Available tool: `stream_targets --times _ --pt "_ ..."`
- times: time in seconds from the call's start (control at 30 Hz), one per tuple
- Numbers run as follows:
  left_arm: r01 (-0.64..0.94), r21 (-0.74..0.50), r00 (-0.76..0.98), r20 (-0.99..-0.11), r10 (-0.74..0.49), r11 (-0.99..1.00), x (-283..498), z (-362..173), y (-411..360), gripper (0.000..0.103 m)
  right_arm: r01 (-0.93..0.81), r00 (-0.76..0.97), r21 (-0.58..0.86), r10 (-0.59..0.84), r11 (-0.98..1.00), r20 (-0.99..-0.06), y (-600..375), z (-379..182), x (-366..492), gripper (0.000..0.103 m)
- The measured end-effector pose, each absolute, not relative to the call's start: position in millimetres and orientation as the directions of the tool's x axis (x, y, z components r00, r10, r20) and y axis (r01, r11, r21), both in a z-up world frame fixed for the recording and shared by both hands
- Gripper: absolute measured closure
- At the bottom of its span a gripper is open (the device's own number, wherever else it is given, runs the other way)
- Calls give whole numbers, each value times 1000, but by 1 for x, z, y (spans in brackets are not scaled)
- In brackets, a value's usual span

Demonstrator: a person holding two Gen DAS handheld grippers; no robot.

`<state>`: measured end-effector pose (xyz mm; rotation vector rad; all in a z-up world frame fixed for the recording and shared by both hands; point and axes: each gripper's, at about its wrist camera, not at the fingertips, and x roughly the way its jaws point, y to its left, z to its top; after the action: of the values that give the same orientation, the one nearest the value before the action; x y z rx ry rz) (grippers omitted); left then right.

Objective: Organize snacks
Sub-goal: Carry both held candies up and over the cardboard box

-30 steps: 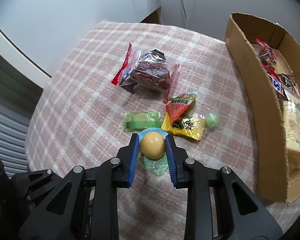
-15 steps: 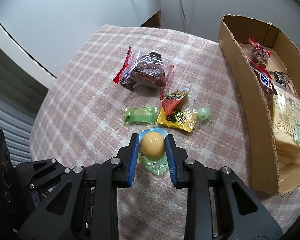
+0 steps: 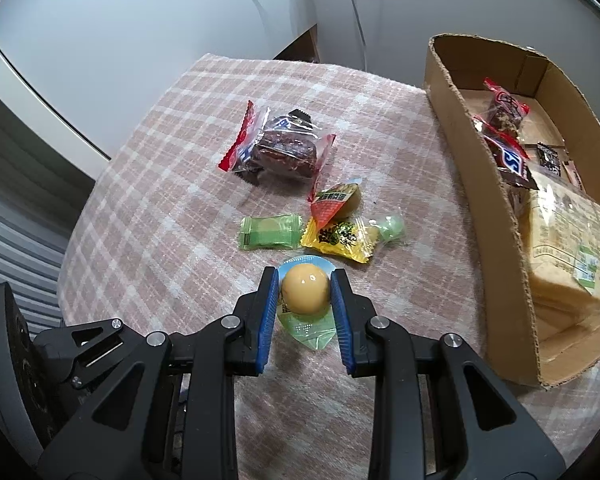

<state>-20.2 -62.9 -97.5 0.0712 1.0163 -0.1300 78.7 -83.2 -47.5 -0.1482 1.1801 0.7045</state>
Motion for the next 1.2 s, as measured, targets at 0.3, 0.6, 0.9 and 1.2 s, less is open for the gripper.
stream_targets --times 0.3,0.6,0.9,1.2 --pt "136 -53 536 -836 -119 989 -38 -77 -53 82 -571 223 263 455 778 -862 -110 -25 77 75" --pt "157 -76 584 -797 -155 985 -19 -40 -52 82 -530 301 266 472 805 -829 -165 12 88 75" --pt "155 -104 626 -759 -179 982 33 -7 -52 82 -451 368 246 430 858 -824 -226 28 123 75" --pt "172 -119 629 -750 -202 978 96 6 -65 82 -386 387 246 398 889 -832 -257 24 169 75"
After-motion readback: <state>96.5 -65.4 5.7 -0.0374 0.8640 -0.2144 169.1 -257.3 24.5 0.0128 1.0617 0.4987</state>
